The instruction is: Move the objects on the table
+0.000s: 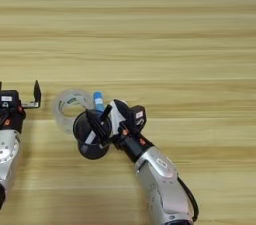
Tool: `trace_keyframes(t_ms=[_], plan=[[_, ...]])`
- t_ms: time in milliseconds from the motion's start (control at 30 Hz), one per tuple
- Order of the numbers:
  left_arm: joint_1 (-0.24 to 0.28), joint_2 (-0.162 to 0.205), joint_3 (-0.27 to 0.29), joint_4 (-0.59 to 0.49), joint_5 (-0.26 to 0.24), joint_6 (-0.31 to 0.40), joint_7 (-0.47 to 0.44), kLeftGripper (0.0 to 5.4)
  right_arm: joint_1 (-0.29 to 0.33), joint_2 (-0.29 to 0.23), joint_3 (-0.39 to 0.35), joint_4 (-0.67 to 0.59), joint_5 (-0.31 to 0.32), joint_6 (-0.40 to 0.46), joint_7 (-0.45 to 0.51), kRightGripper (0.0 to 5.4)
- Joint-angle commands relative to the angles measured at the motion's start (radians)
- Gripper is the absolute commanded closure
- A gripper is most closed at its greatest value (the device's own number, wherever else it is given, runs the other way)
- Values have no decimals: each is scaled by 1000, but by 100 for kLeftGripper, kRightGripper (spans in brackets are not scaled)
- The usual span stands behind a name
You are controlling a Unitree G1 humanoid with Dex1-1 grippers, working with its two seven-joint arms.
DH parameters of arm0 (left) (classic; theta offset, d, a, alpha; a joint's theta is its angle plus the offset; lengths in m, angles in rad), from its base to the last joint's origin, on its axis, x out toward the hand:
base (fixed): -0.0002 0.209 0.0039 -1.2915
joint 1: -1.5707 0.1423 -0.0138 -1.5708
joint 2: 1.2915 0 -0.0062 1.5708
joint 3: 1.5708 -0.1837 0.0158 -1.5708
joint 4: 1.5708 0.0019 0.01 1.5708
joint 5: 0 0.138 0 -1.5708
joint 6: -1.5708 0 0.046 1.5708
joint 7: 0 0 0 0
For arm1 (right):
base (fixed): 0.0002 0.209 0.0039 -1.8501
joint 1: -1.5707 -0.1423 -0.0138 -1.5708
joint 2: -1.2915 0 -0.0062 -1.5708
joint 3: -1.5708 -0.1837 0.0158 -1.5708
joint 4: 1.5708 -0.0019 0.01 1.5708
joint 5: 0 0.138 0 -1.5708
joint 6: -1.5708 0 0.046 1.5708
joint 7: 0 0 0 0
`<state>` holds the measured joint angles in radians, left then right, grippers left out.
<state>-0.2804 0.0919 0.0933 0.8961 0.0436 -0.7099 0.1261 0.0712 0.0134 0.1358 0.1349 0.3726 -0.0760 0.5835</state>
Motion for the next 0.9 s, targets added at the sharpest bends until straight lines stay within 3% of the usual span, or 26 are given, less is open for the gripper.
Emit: trace_keyframes(t_ms=[33,900], plan=[[9,-3,-6,-5,12,16,5,0,8,-3,9,9,-9,14,12,22],[10,-2,-6,-6,13,17,5,0,17,-1,13,3,-4,2,33,317]])
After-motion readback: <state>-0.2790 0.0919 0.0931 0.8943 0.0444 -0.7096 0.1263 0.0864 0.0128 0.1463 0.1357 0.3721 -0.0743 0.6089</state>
